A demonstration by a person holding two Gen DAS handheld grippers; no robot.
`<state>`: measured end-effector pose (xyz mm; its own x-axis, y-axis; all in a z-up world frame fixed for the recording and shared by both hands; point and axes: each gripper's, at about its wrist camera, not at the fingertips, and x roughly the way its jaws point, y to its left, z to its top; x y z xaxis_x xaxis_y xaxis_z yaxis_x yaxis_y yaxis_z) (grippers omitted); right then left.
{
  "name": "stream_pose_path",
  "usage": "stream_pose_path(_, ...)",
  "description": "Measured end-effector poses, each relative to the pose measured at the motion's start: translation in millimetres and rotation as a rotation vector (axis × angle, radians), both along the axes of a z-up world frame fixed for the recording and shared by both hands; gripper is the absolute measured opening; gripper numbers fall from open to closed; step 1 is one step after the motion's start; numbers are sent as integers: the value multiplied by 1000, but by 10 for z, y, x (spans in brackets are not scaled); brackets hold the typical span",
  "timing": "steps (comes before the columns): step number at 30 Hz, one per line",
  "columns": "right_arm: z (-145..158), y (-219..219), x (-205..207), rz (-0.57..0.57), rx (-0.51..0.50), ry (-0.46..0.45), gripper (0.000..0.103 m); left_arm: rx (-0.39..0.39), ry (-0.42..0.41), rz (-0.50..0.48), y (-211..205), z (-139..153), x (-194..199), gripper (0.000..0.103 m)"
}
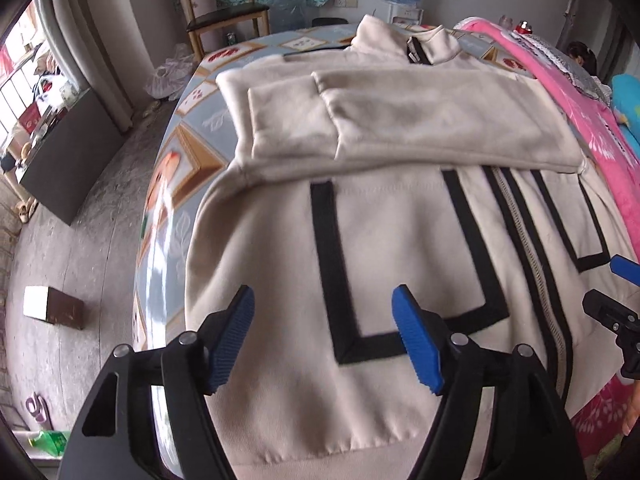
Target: Fold large clothes
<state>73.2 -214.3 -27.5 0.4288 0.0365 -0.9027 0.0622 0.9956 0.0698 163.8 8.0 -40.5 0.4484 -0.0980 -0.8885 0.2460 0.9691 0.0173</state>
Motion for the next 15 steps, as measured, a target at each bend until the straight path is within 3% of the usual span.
stream_pose_path(4,-115,21,-47,-15,-23,4,96,6,26,29,65,-132,-37,71)
stream_pose_path(9,-278,3,-25,-33,-22,26,96,-18,15,58,134,-167,-48,81)
stream_pose_path(15,-299,27,-63,-28,-41,-9,97,-16,19,69,165,-188,-6,90)
